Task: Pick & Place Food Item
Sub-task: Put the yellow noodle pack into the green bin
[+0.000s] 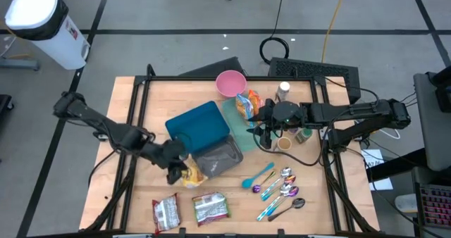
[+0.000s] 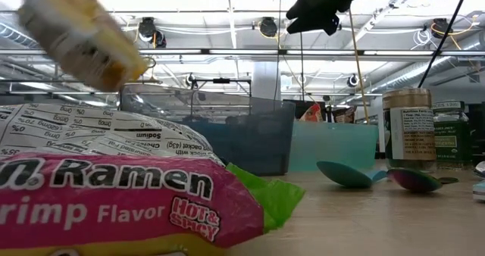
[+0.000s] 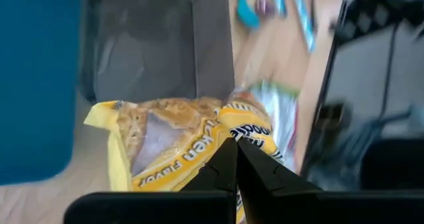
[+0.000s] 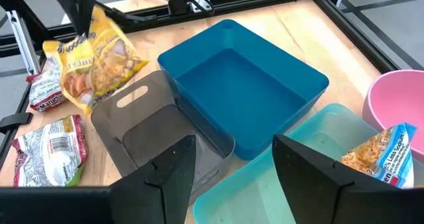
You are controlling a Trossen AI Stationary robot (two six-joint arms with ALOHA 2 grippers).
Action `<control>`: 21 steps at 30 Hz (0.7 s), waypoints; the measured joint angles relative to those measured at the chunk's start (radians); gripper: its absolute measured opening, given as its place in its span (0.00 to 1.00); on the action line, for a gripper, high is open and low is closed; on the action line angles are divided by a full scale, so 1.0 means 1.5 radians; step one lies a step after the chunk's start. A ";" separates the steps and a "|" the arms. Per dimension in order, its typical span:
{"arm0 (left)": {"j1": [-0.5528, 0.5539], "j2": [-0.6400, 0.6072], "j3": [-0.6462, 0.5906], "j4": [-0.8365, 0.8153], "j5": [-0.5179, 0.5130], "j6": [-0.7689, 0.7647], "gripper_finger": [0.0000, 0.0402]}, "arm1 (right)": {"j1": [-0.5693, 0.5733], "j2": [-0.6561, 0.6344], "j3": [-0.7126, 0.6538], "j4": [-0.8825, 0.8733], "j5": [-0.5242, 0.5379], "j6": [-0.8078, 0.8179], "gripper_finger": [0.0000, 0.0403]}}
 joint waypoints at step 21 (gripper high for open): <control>0.208 0.011 0.001 0.394 -0.058 0.321 0.01 | 0.075 0.001 0.000 0.099 0.002 -0.178 0.48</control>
